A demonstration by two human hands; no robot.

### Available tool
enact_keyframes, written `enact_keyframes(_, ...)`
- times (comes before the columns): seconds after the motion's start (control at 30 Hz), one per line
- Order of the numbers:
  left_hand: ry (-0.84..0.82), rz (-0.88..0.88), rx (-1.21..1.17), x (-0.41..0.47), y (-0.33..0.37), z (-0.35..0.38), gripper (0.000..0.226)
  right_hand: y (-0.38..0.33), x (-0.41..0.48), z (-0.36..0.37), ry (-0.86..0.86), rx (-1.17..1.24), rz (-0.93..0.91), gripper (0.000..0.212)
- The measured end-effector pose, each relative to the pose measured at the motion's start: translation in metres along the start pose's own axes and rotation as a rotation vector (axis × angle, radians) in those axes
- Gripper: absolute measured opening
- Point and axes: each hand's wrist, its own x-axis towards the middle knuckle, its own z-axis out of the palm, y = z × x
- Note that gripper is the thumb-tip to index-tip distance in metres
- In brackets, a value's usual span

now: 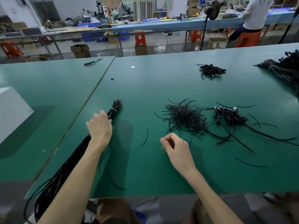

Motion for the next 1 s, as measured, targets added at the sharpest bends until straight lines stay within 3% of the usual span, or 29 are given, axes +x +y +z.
enact_keyframes(0.3,-0.065,0.012,-0.096,-0.003,0.009,0.000,0.019,0.000,0.000,0.000,-0.002,0.003,-0.002,0.022)
enact_keyframes(0.53,0.020,0.113,0.120,-0.008,0.007,0.007,0.023,0.000,-0.001,-0.001,-0.007,-0.006,-0.004,0.022)
enact_keyframes(0.63,0.078,0.112,0.093,-0.005,-0.001,0.008,0.014,0.000,-0.001,-0.001,-0.004,-0.008,-0.001,0.022)
enact_keyframes(0.87,0.107,0.072,0.018,-0.003,-0.002,0.001,0.021,0.001,0.000,0.000,-0.006,-0.014,-0.011,0.021)
enact_keyframes(1.0,0.033,0.032,-0.134,-0.003,0.002,0.002,0.024,-0.001,0.001,0.001,-0.035,-0.078,-0.009,0.023)
